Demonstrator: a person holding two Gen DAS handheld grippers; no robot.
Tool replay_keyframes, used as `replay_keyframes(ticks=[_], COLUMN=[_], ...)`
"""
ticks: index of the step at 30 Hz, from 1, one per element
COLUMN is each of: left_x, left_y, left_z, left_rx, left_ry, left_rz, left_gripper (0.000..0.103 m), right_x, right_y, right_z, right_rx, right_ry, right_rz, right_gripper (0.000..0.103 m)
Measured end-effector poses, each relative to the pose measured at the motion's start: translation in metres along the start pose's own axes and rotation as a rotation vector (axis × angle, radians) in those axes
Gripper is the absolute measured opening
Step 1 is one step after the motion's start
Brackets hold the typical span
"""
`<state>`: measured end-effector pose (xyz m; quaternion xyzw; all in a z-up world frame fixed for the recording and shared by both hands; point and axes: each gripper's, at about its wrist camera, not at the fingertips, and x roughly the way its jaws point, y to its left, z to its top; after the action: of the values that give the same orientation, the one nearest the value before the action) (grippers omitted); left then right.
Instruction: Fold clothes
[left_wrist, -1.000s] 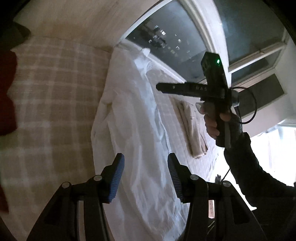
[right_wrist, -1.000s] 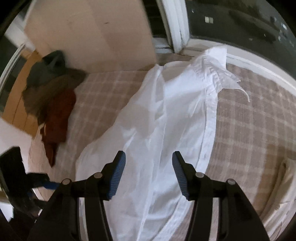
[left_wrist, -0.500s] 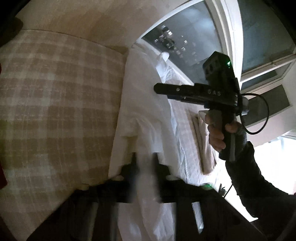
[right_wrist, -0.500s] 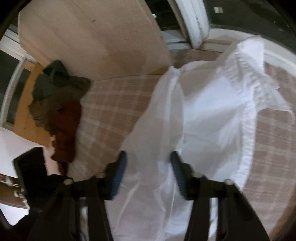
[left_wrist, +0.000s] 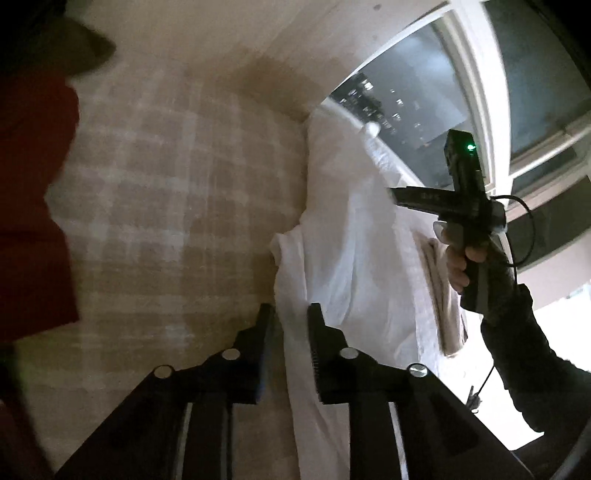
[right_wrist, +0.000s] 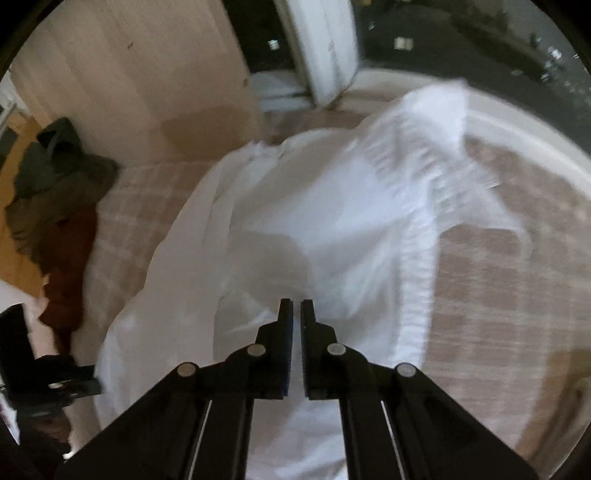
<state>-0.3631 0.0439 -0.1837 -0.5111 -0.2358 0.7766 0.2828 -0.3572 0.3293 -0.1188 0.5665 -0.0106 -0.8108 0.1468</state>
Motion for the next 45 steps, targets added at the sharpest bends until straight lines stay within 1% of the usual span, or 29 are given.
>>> replay_keyframes(ticks=[1,3,4,5,6,8,10,11,12,14,15,17,18,19,20,21,23,24,26,29,31,32,33,34,35,38,40,44,45], left_x=[0.0,0.001,0.005,0.01,0.013,0.013,0.006,0.002,-0.006,-0.023,-0.029,-0.033,-0.029,-0.025,-0.018,-0.012,-0.002,0.002,-0.001,-0.003,-0.006,-0.008,-0.011,-0.013,-0.018,-0.03,-0.033,-0.024,-0.019], left_y=[-0.002,-0.006,-0.009,-0.011,-0.01,-0.01,-0.01,-0.01,-0.008,-0.004,-0.004,-0.008,-0.008,-0.009,-0.012,-0.015,-0.023,-0.027,-0.032,-0.041,-0.045,-0.045,-0.045,-0.044,-0.041,-0.03,-0.023,-0.027,-0.031], left_z=[0.001,0.001,0.001,0.0,0.001,-0.001,-0.005,-0.008,-0.012,-0.02,-0.027,-0.039,-0.044,-0.047,-0.051,-0.054,-0.06,-0.062,-0.066,-0.068,-0.07,-0.071,-0.071,-0.072,-0.071,-0.064,-0.056,-0.032,-0.029], left_rx=[-0.005,-0.002,0.006,0.011,0.014,0.047,0.076,0.09,0.085,0.07,0.066,0.063,0.058,0.053,0.051,0.05,0.07,0.081,0.09,0.107,0.129,0.135,0.141,0.146,0.155,0.17,0.169,0.243,0.263], left_ry=[-0.004,0.001,0.005,0.016,0.025,0.039,0.046,0.049,0.05,0.049,0.047,0.055,0.064,0.074,0.081,0.088,0.092,0.084,0.065,0.032,0.025,0.029,0.031,0.033,0.031,0.02,0.014,0.017,0.023], left_rz=[-0.019,-0.029,-0.024,-0.03,-0.032,-0.005,0.049,0.077,0.073,0.055,0.044,0.018,-0.006,-0.032,-0.048,-0.063,-0.058,-0.057,-0.084,-0.142,-0.144,-0.139,-0.132,-0.126,-0.104,-0.046,-0.027,-0.039,-0.053], left_gripper=[0.034,0.034,0.034,0.034,0.034,0.034,0.032,0.032,0.032,0.032,0.032,0.032,0.032,0.032,0.032,0.032,0.032,0.032,0.032,0.033,0.033,0.033,0.032,0.033,0.033,0.032,0.033,0.032,0.032], right_x=[-0.01,-0.033,-0.043,-0.045,-0.041,-0.022,0.005,0.012,0.019,0.03,0.025,0.007,-0.001,-0.006,-0.011,-0.014,-0.014,-0.01,0.003,0.023,0.039,0.044,0.046,0.048,0.049,0.052,0.045,0.035,0.031], right_y=[0.006,0.026,0.038,0.054,0.072,0.1,0.115,0.108,0.101,0.087,0.083,0.085,0.091,0.106,0.12,0.135,0.167,0.184,0.211,0.226,0.235,0.235,0.232,0.228,0.224,0.211,0.199,0.19,0.187], right_z=[-0.001,-0.008,-0.012,-0.018,-0.024,-0.034,-0.041,-0.04,-0.039,-0.037,-0.035,-0.034,-0.035,-0.038,-0.041,-0.045,-0.053,-0.056,-0.056,-0.069,-0.072,-0.073,-0.073,-0.072,-0.072,-0.07,-0.068,-0.065,-0.063], right_rx=[-0.01,-0.047,-0.071,-0.112,-0.159,-0.236,-0.299,-0.282,-0.265,-0.223,-0.195,-0.172,-0.169,-0.183,-0.197,-0.212,-0.252,-0.271,-0.303,-0.353,-0.386,-0.39,-0.375,-0.36,-0.345,-0.292,-0.233,-0.147,-0.135], right_ry=[-0.03,-0.104,-0.13,-0.125,-0.094,-0.014,0.05,0.059,0.068,0.083,0.08,0.053,0.048,0.059,0.07,0.084,0.121,0.145,0.197,0.261,0.293,0.303,0.304,0.306,0.307,0.307,0.287,0.249,0.241], right_rz=[-0.014,0.011,0.042,0.104,0.152,0.188,0.134,0.085,0.036,-0.054,-0.069,-0.062,-0.048,-0.012,0.025,0.059,0.117,0.13,0.128,0.043,-0.003,-0.011,0.003,0.017,0.031,0.076,0.126,0.202,0.215], right_gripper=[0.005,0.007,0.007,0.007,0.007,0.007,0.007,0.007,0.002,0.003,0.004,0.006,0.007,0.008,0.014,0.028,0.045,0.045,0.045,0.045,0.045,0.045,0.038,0.028,0.011,0.008,0.007,0.007,0.007])
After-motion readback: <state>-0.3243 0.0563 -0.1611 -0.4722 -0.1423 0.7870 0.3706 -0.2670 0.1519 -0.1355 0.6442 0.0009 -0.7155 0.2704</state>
